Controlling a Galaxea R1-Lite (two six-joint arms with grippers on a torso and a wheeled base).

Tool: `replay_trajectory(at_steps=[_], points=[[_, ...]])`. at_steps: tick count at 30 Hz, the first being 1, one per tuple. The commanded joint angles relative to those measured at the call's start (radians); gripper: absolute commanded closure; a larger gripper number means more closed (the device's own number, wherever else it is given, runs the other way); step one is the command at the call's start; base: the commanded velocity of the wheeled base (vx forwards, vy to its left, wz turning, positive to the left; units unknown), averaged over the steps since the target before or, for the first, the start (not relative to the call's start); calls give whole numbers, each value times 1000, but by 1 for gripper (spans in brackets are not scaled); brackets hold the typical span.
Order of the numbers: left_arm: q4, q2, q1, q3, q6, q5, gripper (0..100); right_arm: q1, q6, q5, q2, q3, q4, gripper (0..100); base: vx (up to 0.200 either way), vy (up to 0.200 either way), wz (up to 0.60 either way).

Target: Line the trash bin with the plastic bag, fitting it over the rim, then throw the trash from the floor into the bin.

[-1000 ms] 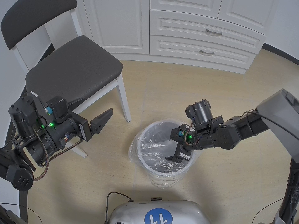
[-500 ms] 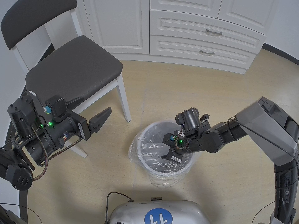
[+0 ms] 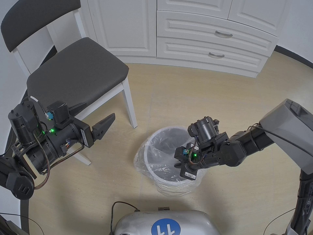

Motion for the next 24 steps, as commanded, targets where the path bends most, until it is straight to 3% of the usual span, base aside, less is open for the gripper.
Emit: replay_trajectory(at_steps=[1, 9, 24], points=[[-1, -7, -7, 21, 20, 0, 0, 54, -6, -17, -141, 121, 0, 100, 0, 0, 0], [-1, -10, -49, 56, 52, 3, 0, 141, 5, -74, -141, 226, -28, 100, 0, 0, 0], [-2, 56, -76, 39, 54, 8, 0, 157, 12, -77, 80, 325, -296, 100, 0, 0, 0]])
